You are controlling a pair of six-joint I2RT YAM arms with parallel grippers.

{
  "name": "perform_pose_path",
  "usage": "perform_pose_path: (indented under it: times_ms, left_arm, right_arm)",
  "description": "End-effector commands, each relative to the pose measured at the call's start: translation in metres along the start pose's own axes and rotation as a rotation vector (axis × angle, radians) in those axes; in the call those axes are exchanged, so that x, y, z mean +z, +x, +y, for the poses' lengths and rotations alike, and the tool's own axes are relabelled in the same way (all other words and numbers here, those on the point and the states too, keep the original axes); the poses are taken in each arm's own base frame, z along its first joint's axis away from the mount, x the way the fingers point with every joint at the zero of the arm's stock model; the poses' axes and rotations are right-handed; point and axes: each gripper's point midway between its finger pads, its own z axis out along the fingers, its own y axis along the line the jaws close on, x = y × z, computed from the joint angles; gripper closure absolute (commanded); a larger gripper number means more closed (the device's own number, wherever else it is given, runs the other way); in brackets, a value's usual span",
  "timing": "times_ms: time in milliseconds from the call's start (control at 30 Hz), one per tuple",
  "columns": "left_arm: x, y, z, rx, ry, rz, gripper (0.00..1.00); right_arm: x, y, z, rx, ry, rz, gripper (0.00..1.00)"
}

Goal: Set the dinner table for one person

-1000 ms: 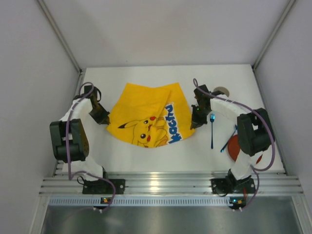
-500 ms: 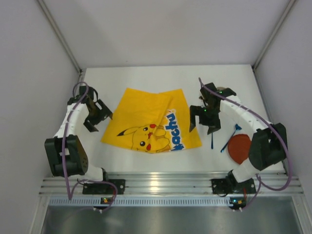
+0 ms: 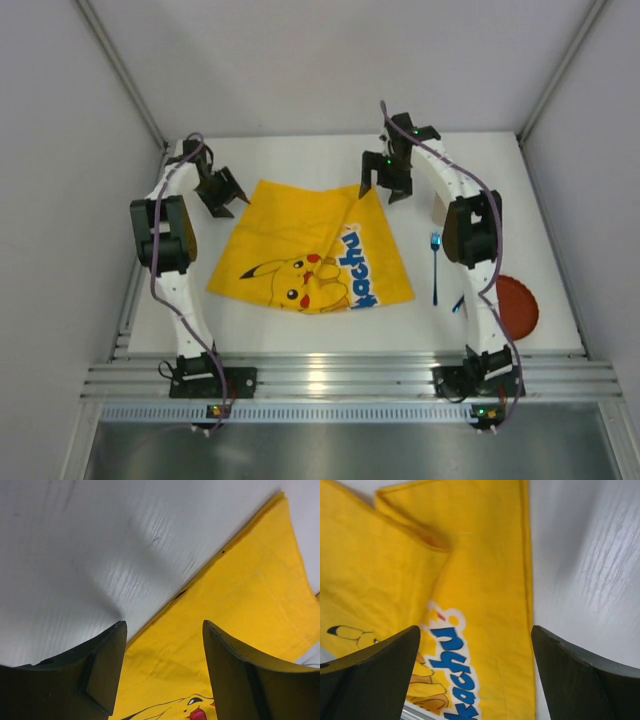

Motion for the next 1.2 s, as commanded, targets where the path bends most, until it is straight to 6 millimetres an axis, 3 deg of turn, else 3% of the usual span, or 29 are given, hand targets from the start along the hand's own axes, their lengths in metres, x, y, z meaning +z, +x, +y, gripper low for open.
perform_pose_path:
  times_ms: [0, 33, 233, 400, 500, 533, 567, 600, 667, 767, 867, 1000, 1167]
  left_arm:
    - [0.007, 0.003, -0.033, 0.051, 0.165, 0.064, 0.33]
    - [0.012, 0.006, -0.042, 0.085, 0.194, 0.081, 0.36]
    - [0.024, 0.022, -0.047, 0.116, 0.207, 0.133, 0.43]
    - [0.043, 0.049, -0.053, 0.156, 0.186, 0.194, 0.50]
    - [0.049, 0.059, -0.055, 0.164, 0.179, 0.210, 0.62]
    - [0.050, 0.060, -0.054, 0.151, 0.180, 0.216, 0.82]
    - [0.052, 0.062, -0.053, 0.147, 0.179, 0.225, 0.92]
    - [0.051, 0.062, -0.053, 0.141, 0.179, 0.228, 0.98]
    - [0.051, 0.062, -0.052, 0.141, 0.171, 0.228, 1.00]
    - [0.044, 0.057, -0.043, 0.139, 0.123, 0.207, 1.00]
    - [0.020, 0.034, -0.023, 0.104, 0.069, 0.137, 1.00]
    - [-0.006, 0.015, 0.001, 0.089, 0.016, 0.063, 1.00]
    - [-0.020, 0.014, 0.013, 0.109, -0.024, 0.033, 1.00]
  right_arm:
    - [0.025, 0.005, -0.030, 0.087, 0.012, 0.085, 0.07]
    - [0.038, 0.009, -0.040, 0.104, 0.020, 0.109, 0.08]
    - [0.057, 0.024, -0.045, 0.119, 0.013, 0.151, 0.09]
    - [0.075, 0.045, -0.042, 0.126, -0.002, 0.198, 0.23]
    - [0.086, 0.059, -0.035, 0.115, -0.002, 0.231, 0.44]
    - [0.089, 0.061, -0.034, 0.112, -0.002, 0.237, 0.53]
    - [0.091, 0.063, -0.032, 0.110, -0.002, 0.241, 0.73]
    - [0.091, 0.063, -0.031, 0.110, -0.002, 0.241, 0.83]
    - [0.092, 0.062, -0.034, 0.113, 0.009, 0.240, 1.00]
    - [0.081, 0.052, -0.038, 0.108, 0.026, 0.206, 1.00]
    - [0.055, 0.041, -0.059, 0.132, 0.091, 0.166, 1.00]
    - [0.010, 0.045, -0.095, 0.163, 0.207, 0.117, 1.00]
    - [-0.007, 0.056, -0.110, 0.172, 0.209, 0.111, 1.00]
